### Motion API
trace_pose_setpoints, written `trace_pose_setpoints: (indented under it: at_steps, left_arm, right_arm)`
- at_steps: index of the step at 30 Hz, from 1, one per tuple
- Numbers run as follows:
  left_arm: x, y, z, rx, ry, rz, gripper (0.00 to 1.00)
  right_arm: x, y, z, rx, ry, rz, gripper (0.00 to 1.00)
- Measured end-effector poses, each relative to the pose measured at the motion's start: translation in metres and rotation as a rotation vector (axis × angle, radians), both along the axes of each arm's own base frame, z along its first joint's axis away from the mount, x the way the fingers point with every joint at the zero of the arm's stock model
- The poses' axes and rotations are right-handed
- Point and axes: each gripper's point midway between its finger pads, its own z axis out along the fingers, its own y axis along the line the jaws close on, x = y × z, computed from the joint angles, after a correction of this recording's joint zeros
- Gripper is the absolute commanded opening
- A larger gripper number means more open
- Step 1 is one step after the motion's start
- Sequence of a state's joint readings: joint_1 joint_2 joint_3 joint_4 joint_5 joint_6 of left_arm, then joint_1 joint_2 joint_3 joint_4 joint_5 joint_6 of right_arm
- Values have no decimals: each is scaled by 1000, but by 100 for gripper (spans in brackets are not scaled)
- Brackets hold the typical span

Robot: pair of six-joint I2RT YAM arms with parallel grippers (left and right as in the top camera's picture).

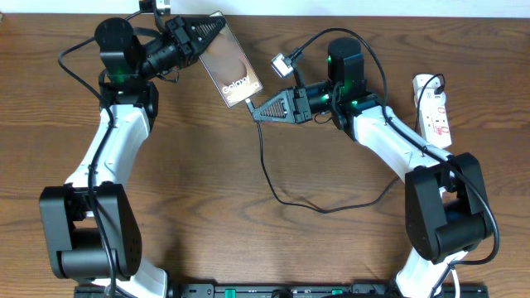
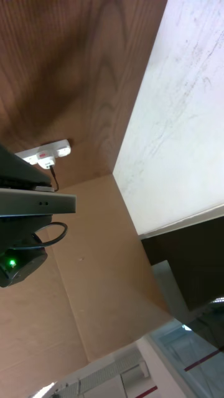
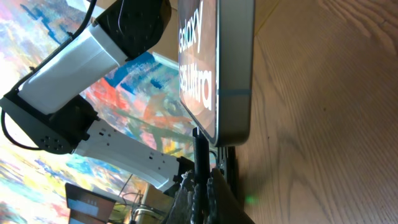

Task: Plug charger to phone and switch on socket

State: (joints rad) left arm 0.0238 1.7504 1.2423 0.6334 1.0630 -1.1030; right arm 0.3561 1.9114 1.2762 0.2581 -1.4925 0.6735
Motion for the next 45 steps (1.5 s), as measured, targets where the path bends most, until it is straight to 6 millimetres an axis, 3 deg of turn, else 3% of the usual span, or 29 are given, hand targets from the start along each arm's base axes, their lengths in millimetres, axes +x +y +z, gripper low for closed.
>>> trace_pose_setpoints:
  at_steps: [45]
  left_arm:
    - [-12, -11, 1, 7, -12, -82, 8]
  right_arm:
    - [-9, -1, 2, 13, 24, 52, 1]
